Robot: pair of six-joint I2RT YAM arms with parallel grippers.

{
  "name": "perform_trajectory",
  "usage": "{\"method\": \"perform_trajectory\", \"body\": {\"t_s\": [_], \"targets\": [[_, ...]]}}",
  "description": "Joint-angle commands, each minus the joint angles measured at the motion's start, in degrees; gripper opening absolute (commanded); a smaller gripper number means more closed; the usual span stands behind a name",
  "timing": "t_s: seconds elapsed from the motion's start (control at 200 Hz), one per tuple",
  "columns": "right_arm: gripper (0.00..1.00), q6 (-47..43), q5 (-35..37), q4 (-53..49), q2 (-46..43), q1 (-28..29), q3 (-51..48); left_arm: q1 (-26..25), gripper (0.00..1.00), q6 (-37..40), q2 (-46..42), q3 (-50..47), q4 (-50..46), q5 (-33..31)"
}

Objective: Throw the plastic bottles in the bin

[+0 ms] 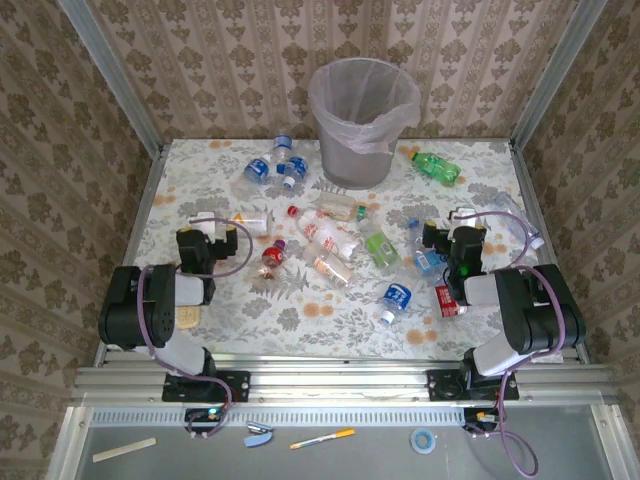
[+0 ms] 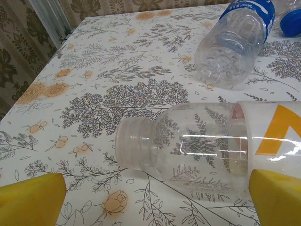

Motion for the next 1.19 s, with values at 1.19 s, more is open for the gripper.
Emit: {"method": "perform_trajectory", "body": {"t_s": [1.19], "targets": [[1.00,-1.79,3.41,-1.68,-8.91,2.56,-1.49,-1.32,1.00,0.26,-9.19,-4.58,4.19,-5.27]]}}
